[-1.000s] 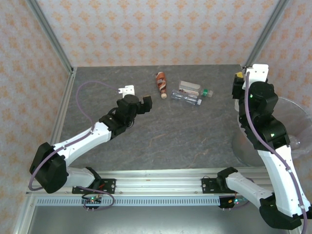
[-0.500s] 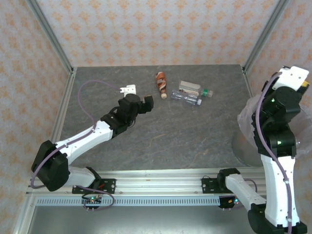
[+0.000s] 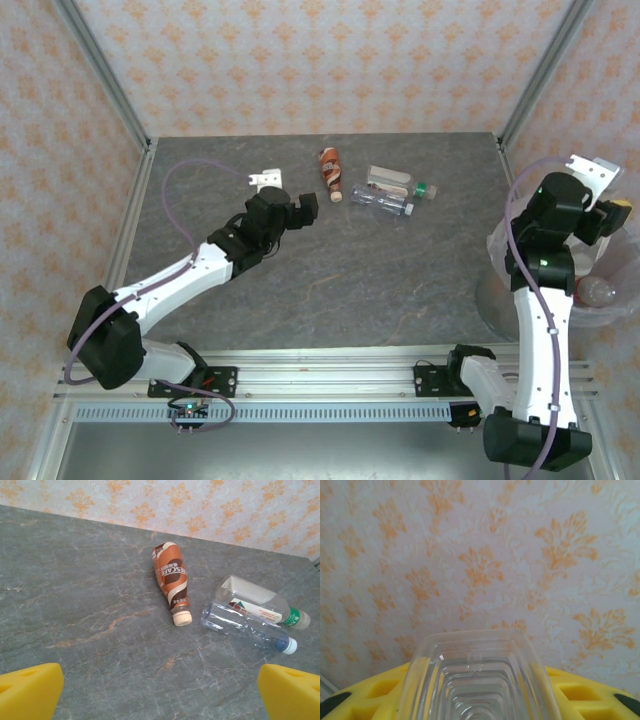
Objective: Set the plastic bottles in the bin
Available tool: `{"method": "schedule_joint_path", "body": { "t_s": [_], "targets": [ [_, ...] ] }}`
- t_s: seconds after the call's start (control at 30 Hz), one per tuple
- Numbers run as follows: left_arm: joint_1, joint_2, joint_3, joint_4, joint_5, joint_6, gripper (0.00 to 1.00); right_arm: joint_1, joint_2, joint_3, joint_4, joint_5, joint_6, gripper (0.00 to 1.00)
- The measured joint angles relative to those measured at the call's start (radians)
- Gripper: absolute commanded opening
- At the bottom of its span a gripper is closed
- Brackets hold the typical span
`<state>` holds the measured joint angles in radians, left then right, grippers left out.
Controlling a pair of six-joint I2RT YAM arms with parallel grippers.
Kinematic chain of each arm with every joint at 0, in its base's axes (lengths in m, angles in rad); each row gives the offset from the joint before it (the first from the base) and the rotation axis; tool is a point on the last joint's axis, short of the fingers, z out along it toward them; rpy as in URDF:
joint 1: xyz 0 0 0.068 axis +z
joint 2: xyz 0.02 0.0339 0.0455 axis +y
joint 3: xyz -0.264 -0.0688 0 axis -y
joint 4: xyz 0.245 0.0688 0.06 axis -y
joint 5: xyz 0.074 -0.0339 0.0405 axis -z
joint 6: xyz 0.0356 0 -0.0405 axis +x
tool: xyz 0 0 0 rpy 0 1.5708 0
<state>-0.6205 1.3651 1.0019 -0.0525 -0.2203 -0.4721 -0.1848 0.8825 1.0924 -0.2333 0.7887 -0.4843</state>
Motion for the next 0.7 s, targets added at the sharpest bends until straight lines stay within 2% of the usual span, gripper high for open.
{"method": "schedule_joint_path", "body": {
  "t_s": [0.13, 0.33, 0.57, 0.7],
  "targets": [
    [0.000, 0.010, 0.023, -0.010, 0.010, 0.000, 1.00, -0.025, -0.016, -0.056, 0.040, 0.016, -0.004, 0.32],
    [0.000, 0.028, 0.033, -0.013, 0.034, -0.003, 1.00, -0.063, -0.025, -0.116, 0.120, 0.051, -0.014, 0.42],
    [0.000, 0.044, 0.063, -0.038, 0.057, -0.003, 1.00, -0.091, -0.001, -0.137, 0.132, 0.084, 0.034, 0.78],
    [0.000, 0.045, 0.063, -0.042, 0.060, -0.008, 1.00, -0.091, 0.016, -0.122, 0.095, 0.101, 0.051, 0.85]
  ]
}}
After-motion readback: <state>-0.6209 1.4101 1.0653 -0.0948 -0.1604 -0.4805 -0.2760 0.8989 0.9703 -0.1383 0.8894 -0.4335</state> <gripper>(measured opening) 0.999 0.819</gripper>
